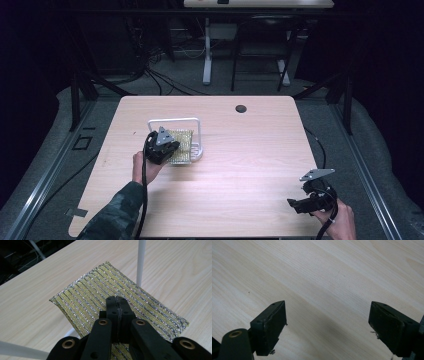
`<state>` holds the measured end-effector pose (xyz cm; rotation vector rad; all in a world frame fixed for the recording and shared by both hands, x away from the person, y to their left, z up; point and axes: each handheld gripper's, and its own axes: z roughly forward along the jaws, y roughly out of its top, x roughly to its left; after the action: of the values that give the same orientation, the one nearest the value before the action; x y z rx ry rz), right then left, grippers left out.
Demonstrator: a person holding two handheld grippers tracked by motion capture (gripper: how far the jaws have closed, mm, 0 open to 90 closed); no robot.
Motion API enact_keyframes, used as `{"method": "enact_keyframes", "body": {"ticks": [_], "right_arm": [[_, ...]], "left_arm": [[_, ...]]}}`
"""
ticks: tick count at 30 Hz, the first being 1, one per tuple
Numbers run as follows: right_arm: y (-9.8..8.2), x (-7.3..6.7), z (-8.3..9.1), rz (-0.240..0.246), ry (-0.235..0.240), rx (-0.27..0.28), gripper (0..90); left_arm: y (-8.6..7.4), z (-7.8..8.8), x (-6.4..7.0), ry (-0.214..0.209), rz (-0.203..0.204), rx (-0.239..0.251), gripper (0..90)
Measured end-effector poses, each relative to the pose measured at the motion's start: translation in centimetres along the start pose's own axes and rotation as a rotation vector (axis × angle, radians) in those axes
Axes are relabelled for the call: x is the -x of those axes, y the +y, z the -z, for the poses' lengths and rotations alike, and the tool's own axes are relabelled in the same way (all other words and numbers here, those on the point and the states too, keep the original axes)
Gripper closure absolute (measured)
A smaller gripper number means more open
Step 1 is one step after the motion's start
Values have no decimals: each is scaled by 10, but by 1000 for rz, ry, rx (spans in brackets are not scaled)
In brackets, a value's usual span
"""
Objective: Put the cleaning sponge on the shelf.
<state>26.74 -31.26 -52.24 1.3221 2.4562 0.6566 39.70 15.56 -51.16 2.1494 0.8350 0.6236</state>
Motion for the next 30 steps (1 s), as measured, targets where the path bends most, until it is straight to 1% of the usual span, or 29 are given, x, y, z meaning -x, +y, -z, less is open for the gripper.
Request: {"method": "enact_keyframes", "body": {"ticks": [1, 4, 5, 8, 9, 13, 14, 15, 16, 17, 20, 22, 24, 26, 30], "right_arm": [[-1, 0, 0, -1, -4, 4, 143], [-1, -1, 1, -3, -4, 1, 143], [-1, -1, 0, -2, -2, 0, 143], [-1, -1, -1, -2, 4, -3, 143], [-1, -1, -1, -2, 4, -3, 143], [-1, -2, -1, -1, 4, -7, 143], [-1, -2, -1, -1, 4, -7, 143], [-1, -1, -1, -1, 6, -8, 143], [-1, -1, -1, -1, 6, -8, 143], [-1, -1, -1, -2, 6, -8, 143], [-1, -2, -1, 0, 6, -6, 143], [-1, -2, -1, 0, 6, -6, 143], [-2, -1, -1, 2, 4, -10, 143], [-2, -1, -1, 3, 5, -11, 143], [-2, -2, -1, 1, 7, -11, 143]], "left_arm": [[-1, -2, 0, 0, -6, -9, 899], [-3, -7, -1, 4, 9, -16, 899], [-5, -9, -3, -2, 17, -21, 899], [-6, -12, -3, 2, 20, -23, 899], [-7, -14, -4, -5, 23, -30, 899], [-8, -18, -4, -6, 18, -37, 898], [-9, -20, -4, -11, 18, -42, 898], [-9, -23, -4, -5, 12, -59, 897], [-9, -23, -4, -5, 12, -59, 897], [-10, -24, -5, -14, 18, -64, 897], [-10, -27, -6, -13, 16, -78, 894], [-11, -29, -5, -12, 20, -79, 893], [-12, -32, -5, -28, 16, -111, 882], [-12, -34, -5, -26, 13, -113, 891], [-11, -33, -4, -36, 14, -119, 851]]}}
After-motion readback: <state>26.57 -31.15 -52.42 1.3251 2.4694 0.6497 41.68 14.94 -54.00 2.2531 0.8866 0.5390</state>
